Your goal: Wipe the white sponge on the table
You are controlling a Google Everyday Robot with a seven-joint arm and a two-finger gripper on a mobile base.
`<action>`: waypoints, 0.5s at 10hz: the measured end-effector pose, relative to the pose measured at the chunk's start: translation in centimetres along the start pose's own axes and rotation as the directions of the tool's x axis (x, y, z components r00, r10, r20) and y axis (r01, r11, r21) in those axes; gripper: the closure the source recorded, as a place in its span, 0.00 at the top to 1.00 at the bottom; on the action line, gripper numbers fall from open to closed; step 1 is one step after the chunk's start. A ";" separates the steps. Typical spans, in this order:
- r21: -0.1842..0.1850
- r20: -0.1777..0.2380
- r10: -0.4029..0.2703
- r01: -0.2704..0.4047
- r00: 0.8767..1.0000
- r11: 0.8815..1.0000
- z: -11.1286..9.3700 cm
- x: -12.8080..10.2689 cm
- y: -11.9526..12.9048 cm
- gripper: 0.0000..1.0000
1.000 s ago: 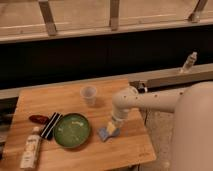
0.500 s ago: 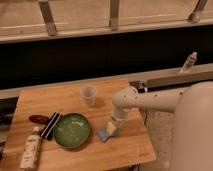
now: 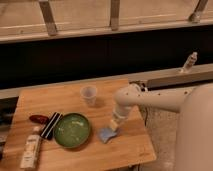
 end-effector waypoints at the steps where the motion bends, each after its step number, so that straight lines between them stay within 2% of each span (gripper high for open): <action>1: 0.007 0.005 0.024 -0.024 1.000 1.000 -0.7 0.9 -1.2 0.00; 3: 0.027 0.009 0.086 -0.087 0.996 0.996 -2.2 2.9 -4.5 0.00; 5: 0.043 -0.007 0.120 -0.120 0.993 0.992 -2.5 2.8 -6.6 0.00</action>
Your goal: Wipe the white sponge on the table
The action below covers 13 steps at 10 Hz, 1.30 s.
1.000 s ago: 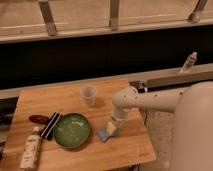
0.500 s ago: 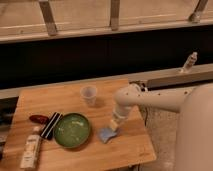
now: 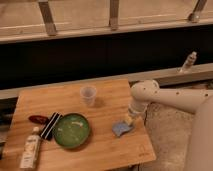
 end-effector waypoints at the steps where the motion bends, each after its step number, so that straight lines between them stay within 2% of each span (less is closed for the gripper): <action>1: 0.011 -0.010 -0.006 0.007 1.000 1.000 0.0 -0.6 -0.3 0.00; 3: 0.019 -0.011 -0.031 0.032 0.999 0.999 0.0 -2.4 0.0 0.00; 6: 0.016 -0.008 -0.128 0.128 0.992 0.992 0.2 -6.8 2.7 0.00; 8: 0.004 -0.012 -0.232 0.232 0.973 0.973 0.0 -8.3 6.6 0.00; 10: -0.011 -0.039 -0.290 0.289 0.956 0.957 0.3 -6.9 9.9 0.00; 12: -0.014 -0.082 -0.287 0.287 0.954 0.958 0.9 -4.5 12.5 0.00; 13: 0.001 -0.106 -0.264 0.265 0.959 0.964 1.1 -3.3 12.5 0.00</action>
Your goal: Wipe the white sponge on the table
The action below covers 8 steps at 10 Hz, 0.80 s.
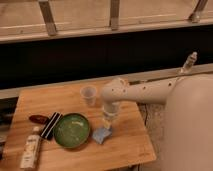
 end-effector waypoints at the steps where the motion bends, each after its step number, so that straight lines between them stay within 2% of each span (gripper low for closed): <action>1: 0.021 -0.031 0.046 -0.045 0.998 0.999 0.3 2.0 0.2 0.00; 4: 0.072 -0.064 0.157 -0.152 0.986 0.986 0.0 6.3 -2.7 0.00; 6: 0.090 -0.059 0.196 -0.190 0.979 0.978 -1.0 5.8 -5.9 0.00; 8: 0.090 -0.044 0.215 -0.210 0.976 0.974 -2.3 4.2 -10.3 0.00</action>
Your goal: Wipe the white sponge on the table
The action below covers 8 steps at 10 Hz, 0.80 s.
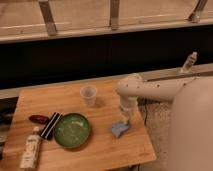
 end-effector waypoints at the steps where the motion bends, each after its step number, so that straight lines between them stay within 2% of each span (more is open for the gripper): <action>1: -0.008 0.009 -0.009 0.010 1.000 1.000 -0.4 -1.6 -0.7 0.00; 4: -0.034 0.026 -0.079 0.080 0.997 0.996 -0.8 -5.2 -0.2 0.00; 6: -0.052 0.027 -0.129 0.131 0.991 0.990 -0.9 -5.5 1.6 0.00; 8: -0.084 0.024 -0.181 0.182 0.983 0.980 -0.7 -4.5 4.9 0.00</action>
